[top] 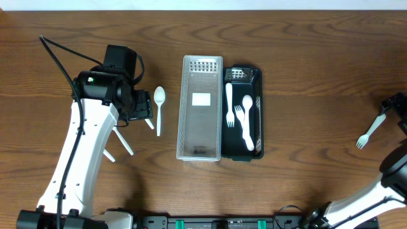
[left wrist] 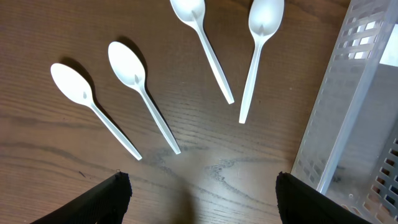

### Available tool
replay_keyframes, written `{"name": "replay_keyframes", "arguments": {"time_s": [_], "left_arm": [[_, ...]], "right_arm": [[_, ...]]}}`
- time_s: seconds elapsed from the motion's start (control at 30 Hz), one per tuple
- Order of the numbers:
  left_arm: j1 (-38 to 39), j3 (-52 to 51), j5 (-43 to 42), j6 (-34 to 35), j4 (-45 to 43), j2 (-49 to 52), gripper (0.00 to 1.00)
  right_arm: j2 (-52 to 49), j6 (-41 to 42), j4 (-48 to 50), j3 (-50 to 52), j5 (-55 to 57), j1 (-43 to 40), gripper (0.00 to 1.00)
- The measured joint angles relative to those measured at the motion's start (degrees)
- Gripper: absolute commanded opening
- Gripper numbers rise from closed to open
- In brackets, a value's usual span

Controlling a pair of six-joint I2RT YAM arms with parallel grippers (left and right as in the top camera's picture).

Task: Pack container
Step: 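Grasp the remaining white spoon with the right gripper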

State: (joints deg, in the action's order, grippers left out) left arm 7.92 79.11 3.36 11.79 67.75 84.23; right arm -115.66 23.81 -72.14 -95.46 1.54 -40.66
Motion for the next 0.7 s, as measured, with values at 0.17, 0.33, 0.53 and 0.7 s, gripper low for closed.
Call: {"name": "replay_keyframes", "arguments": {"time_s": [0.17, 0.33, 0.53, 0.7], "left_arm": [[0.0, 0.0, 0.0, 0.0, 0.0, 0.0, 0.77], [0.0, 0.0, 0.0, 0.0, -0.02, 0.0, 0.77], [0.0, 0.0, 0.0, 0.0, 0.0, 0.0, 0.77], [0.0, 0.0, 0.0, 0.0, -0.02, 0.0, 0.77]], "right_arm": [[-2.6, -1.36, 2.62, 0.28, -0.39, 0.02, 0.97], [-2.69, -3.37, 7.26, 2.69, -0.5, 0.15, 0.97], [-2.71, -4.61, 13.31, 9.2, -0.61, 0.85, 0.97], [-2.8, -5.31, 16.31, 12.68, -1.38, 1.38, 0.95]]}}
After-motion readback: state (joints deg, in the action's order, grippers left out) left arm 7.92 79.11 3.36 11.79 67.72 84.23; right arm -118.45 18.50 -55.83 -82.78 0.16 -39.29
